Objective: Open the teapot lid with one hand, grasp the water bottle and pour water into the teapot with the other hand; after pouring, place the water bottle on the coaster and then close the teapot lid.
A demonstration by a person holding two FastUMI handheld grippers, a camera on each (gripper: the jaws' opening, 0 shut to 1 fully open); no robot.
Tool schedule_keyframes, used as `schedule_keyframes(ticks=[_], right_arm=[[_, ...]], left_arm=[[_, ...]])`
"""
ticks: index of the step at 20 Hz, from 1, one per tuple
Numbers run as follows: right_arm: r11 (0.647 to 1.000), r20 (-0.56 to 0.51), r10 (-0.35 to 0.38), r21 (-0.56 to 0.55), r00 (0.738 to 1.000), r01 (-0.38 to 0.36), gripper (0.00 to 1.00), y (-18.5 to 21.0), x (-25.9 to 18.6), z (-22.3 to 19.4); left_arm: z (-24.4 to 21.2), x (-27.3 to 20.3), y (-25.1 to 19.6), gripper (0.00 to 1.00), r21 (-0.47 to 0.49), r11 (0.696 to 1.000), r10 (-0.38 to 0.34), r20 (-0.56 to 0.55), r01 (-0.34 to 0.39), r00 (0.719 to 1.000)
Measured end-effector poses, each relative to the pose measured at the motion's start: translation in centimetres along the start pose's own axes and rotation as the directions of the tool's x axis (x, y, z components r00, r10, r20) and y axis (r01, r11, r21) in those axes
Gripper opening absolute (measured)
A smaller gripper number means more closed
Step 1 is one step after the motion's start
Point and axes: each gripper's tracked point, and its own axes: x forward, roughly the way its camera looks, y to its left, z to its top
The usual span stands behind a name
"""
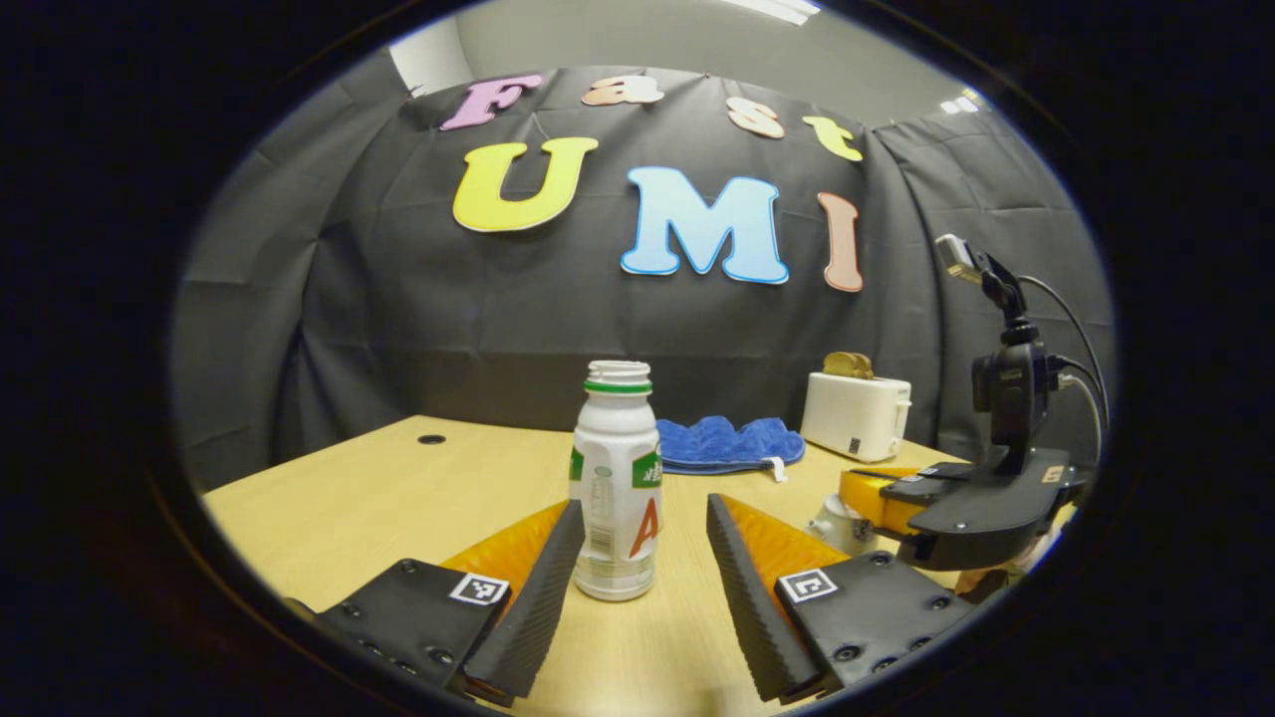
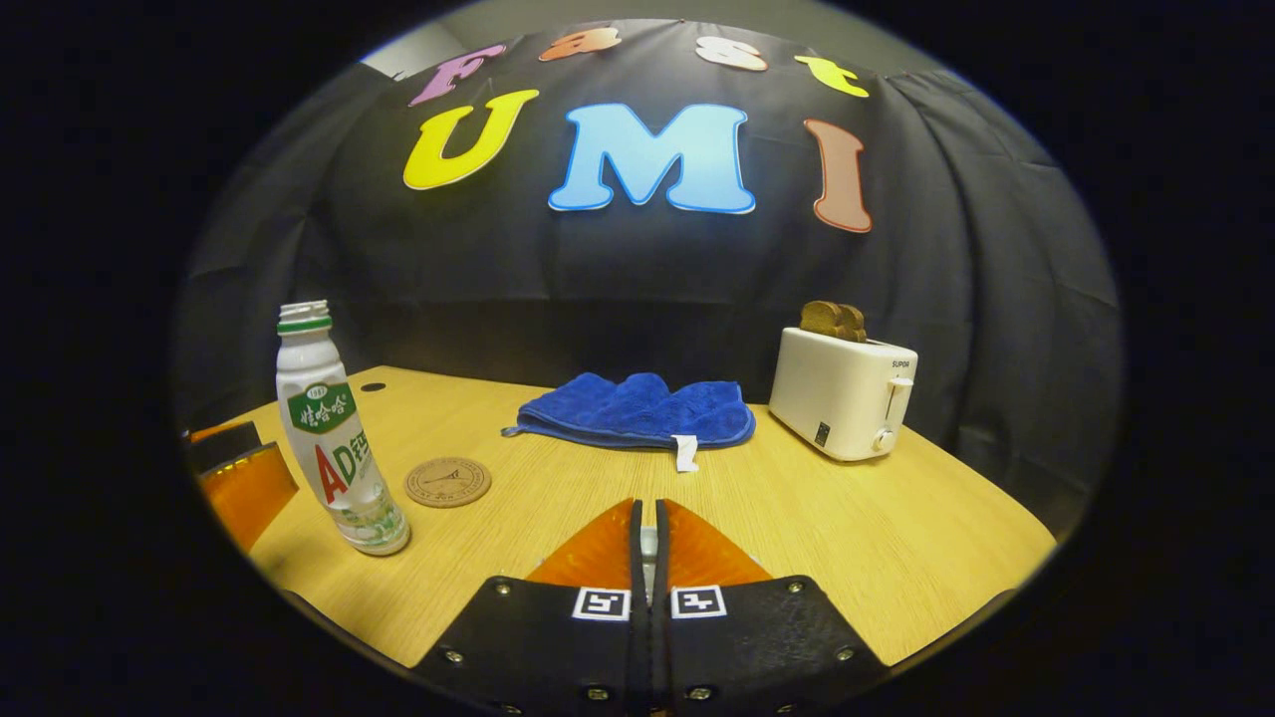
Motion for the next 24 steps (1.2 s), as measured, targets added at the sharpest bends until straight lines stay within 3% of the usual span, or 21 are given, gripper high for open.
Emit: schedule_keyframes(ticks=[2,5,10,12,15,18,24], right_arm=[[1.000,0.020,0.013,0.010,1.000,-0.013,0.00,0.2,0.2,0.3],[0.999,0.081,0.009,0.045,0.997,-0.013,0.00,-0.2,-0.4,1.6],[0.993,0.171,-0.003,0.117,0.985,-0.017,0.00,-1.1,-1.4,3.3],[0.992,0.178,0.004,0.125,0.984,-0.027,0.00,-1.1,-1.5,3.3],[0.989,0.170,0.029,0.138,0.985,-0.053,0.00,-0.6,-1.6,3.0],[0.988,0.172,0.033,0.144,0.984,-0.059,0.00,-0.6,-1.7,3.0],[0.986,0.185,0.022,0.160,0.982,-0.052,0.00,-1.2,-2.2,3.4]], left_arm=[[-0.3,0.2,0.1,0.79,-0.002,1.000,0.002,-0.006,-0.002,1.000],[-1.0,0.6,0.6,0.99,-0.001,1.000,0.017,-0.020,-0.017,1.000],[-1.5,1.8,1.0,0.95,-0.014,1.000,0.014,-0.029,-0.014,0.999],[-1.9,2.7,1.4,0.99,0.002,1.000,0.016,-0.039,-0.016,0.999],[-2.8,3.9,1.9,0.92,0.021,0.999,0.033,-0.060,-0.031,0.998],[-2.5,4.9,1.6,0.99,0.032,0.999,0.026,-0.059,-0.024,0.998],[-2.6,6.6,1.8,0.93,0.094,0.995,0.046,-0.066,-0.039,0.997]])
